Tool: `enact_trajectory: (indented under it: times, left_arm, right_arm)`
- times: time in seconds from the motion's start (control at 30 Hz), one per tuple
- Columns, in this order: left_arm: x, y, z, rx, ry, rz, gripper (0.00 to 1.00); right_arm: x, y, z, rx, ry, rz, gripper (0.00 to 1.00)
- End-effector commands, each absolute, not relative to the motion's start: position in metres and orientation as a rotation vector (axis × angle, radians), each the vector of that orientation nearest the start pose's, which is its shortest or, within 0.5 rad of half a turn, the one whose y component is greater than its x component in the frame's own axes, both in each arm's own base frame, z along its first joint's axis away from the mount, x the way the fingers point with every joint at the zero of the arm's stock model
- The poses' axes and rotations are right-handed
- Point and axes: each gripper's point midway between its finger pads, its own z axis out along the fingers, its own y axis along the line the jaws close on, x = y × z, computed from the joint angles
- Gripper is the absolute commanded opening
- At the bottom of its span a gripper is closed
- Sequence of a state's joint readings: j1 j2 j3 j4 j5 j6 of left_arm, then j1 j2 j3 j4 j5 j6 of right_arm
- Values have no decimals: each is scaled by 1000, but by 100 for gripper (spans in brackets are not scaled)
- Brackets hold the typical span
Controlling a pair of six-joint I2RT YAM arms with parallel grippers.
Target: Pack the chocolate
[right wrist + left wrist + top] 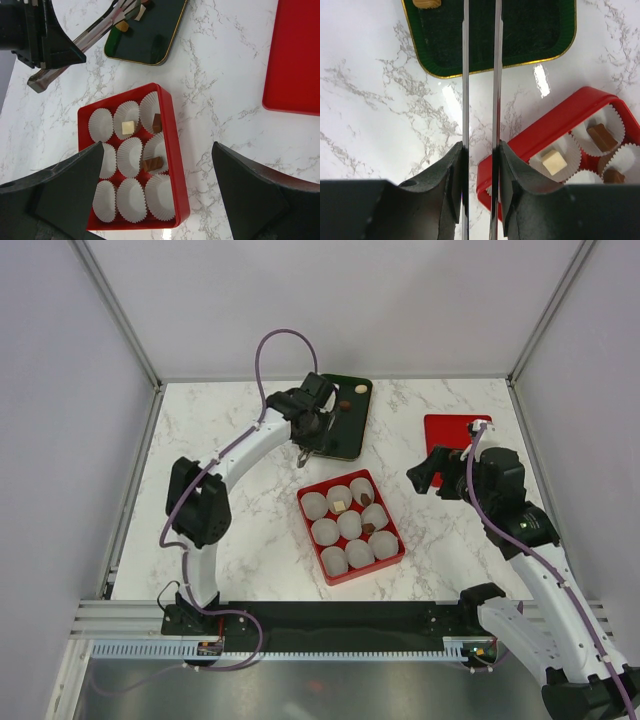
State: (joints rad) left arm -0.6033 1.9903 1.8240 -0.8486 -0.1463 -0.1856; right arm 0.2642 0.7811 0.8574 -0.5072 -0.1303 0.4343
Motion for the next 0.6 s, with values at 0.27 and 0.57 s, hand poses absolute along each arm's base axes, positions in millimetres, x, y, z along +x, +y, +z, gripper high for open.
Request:
enact_trajectory:
  times: [0.27, 0.57]
  left_arm:
    - [309, -210, 194, 535, 2539, -126, 37]
    - [208, -196, 205, 640, 2571, -237, 35]
  right_arm:
    - [261, 114, 258, 76, 1975, 598, 98]
    - [257, 114, 249, 72, 1990, 604, 98]
